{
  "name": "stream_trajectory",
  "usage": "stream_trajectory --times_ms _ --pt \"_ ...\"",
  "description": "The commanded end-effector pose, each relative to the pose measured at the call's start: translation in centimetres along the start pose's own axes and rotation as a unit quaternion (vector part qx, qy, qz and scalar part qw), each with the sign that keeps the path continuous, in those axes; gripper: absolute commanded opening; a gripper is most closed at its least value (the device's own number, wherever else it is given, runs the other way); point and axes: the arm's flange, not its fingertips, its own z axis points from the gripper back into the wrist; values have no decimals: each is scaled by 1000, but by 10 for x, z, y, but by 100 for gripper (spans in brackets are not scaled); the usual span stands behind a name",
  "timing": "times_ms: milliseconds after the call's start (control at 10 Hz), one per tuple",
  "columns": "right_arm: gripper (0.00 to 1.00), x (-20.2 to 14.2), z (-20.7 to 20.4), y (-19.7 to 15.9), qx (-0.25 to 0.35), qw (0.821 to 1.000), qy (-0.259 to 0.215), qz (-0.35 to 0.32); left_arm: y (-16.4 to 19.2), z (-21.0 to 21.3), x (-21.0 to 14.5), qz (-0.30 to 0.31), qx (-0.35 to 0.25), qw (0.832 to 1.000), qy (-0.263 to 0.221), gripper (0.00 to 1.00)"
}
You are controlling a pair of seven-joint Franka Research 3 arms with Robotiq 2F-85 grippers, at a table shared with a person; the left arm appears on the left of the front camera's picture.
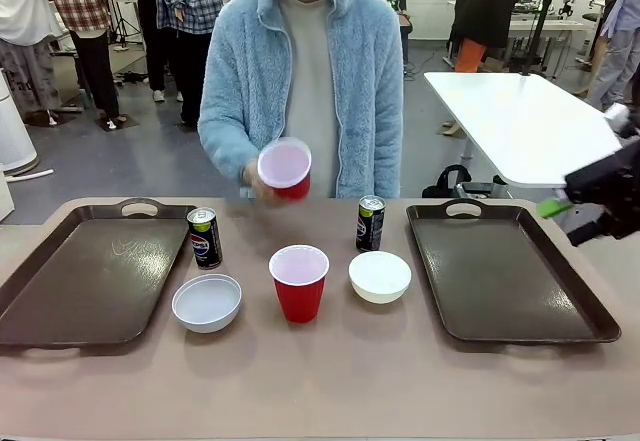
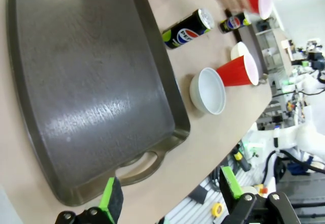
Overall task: Prepare tableware on both trays.
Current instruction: Pick up a Picnic Bowl from the table and place it on a Handle tray.
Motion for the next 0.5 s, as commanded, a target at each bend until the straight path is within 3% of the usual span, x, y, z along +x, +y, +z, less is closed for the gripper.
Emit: stream_trajectory --times_ms 0,200,400 --pt "100 23 -50 40 -81 996 42 -15 0 1 0 3 -8 1000 -5 100" --pt "100 40 -121 84 -164 983 79 -9 0 1 0 3 -8 1000 -5 100" --pt "100 53 -178 103 -211 971 109 -6 0 1 0 3 -8 1000 -5 100"
